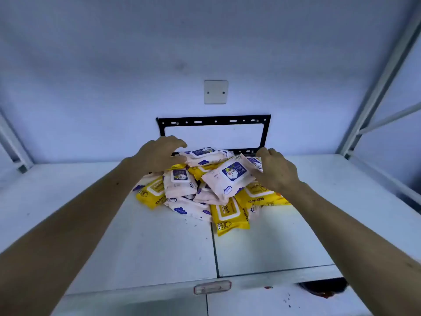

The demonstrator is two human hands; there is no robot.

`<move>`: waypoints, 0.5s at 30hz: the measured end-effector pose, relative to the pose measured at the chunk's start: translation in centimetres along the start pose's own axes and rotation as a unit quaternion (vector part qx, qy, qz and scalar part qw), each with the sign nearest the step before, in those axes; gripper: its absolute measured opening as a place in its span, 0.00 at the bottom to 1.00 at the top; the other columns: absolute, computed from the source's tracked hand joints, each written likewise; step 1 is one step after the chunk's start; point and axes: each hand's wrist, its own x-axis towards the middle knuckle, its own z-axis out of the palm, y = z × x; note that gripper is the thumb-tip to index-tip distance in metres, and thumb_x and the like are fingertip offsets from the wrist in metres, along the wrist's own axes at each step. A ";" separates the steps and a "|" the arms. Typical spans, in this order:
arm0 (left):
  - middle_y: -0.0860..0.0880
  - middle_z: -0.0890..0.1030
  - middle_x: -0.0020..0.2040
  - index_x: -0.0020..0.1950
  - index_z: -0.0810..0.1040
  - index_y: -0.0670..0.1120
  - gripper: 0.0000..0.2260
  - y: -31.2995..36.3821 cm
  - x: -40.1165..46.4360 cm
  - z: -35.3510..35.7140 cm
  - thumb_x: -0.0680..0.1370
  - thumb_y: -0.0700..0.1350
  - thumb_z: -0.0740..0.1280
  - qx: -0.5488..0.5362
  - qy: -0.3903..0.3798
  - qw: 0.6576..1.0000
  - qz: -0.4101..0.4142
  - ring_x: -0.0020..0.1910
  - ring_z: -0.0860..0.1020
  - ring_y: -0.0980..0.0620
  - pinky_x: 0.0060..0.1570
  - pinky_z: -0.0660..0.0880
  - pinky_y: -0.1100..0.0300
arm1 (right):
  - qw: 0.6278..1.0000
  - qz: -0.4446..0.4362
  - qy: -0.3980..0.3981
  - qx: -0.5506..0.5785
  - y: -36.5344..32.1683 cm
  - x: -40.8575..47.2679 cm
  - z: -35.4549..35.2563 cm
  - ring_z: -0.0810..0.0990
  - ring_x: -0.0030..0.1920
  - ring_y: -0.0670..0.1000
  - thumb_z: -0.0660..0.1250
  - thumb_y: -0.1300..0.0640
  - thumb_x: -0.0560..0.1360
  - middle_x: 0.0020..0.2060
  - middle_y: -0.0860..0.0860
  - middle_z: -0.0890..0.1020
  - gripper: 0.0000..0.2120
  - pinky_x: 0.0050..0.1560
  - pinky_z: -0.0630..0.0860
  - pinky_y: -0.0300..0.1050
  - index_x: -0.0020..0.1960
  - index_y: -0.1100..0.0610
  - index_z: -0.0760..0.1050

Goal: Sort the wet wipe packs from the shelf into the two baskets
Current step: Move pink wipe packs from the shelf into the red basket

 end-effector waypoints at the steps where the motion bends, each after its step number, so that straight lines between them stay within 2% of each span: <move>1: 0.50 0.68 0.73 0.73 0.67 0.50 0.22 0.0 1.0 0.5 0.80 0.56 0.60 -0.001 -0.012 1.000 -0.011 0.71 0.67 0.49 0.66 0.68 0.47 | 1.000 0.013 -0.018 0.009 0.2 0.9 0.6 0.74 0.63 0.57 0.65 0.46 0.76 0.62 0.54 0.75 0.23 0.52 0.74 0.52 0.67 0.56 0.67; 3: 0.49 0.68 0.73 0.74 0.66 0.50 0.23 -0.4 3.0 1.4 0.81 0.56 0.59 0.004 -0.030 0.999 -0.025 0.72 0.66 0.48 0.66 0.68 0.46 | 0.997 0.038 -0.065 0.016 0.6 2.5 1.4 0.72 0.65 0.56 0.65 0.42 0.75 0.65 0.53 0.73 0.29 0.54 0.74 0.53 0.70 0.55 0.65; 5: 0.47 0.67 0.73 0.75 0.64 0.49 0.23 -0.5 5.2 2.4 0.81 0.56 0.57 0.008 -0.061 0.998 -0.032 0.71 0.67 0.46 0.67 0.68 0.46 | 0.989 0.063 -0.129 0.022 0.7 4.2 2.1 0.71 0.68 0.56 0.66 0.34 0.71 0.69 0.53 0.70 0.39 0.60 0.73 0.55 0.73 0.56 0.62; 7: 0.46 0.67 0.74 0.75 0.63 0.49 0.23 -0.7 7.1 3.6 0.82 0.56 0.56 0.003 -0.079 0.996 -0.037 0.71 0.67 0.45 0.66 0.68 0.45 | 0.981 0.074 -0.177 0.030 1.0 5.7 2.9 0.73 0.66 0.55 0.67 0.29 0.66 0.67 0.53 0.72 0.44 0.61 0.74 0.54 0.71 0.56 0.64; 10: 0.43 0.66 0.73 0.76 0.61 0.47 0.25 -0.8 9.4 4.9 0.82 0.57 0.55 0.006 -0.118 0.992 -0.042 0.70 0.68 0.43 0.65 0.69 0.45 | 0.967 0.058 -0.240 0.058 1.5 7.2 3.9 0.79 0.55 0.53 0.70 0.28 0.62 0.54 0.52 0.80 0.38 0.58 0.76 0.51 0.59 0.55 0.73; 12: 0.42 0.66 0.73 0.77 0.59 0.46 0.26 -1.0 10.6 5.7 0.82 0.57 0.54 0.013 -0.141 0.989 -0.050 0.68 0.70 0.42 0.63 0.70 0.46 | 0.957 0.040 -0.277 0.081 1.8 8.1 4.5 0.81 0.52 0.53 0.72 0.30 0.61 0.51 0.52 0.82 0.35 0.56 0.78 0.49 0.56 0.54 0.76; 15: 0.40 0.71 0.69 0.76 0.58 0.45 0.27 -1.3 12.3 6.6 0.82 0.58 0.54 0.003 -0.175 0.982 -0.064 0.64 0.73 0.42 0.61 0.72 0.47 | 0.946 0.060 -0.291 0.131 2.0 9.4 5.1 0.81 0.50 0.53 0.78 0.34 0.58 0.50 0.53 0.83 0.35 0.56 0.79 0.47 0.55 0.56 0.78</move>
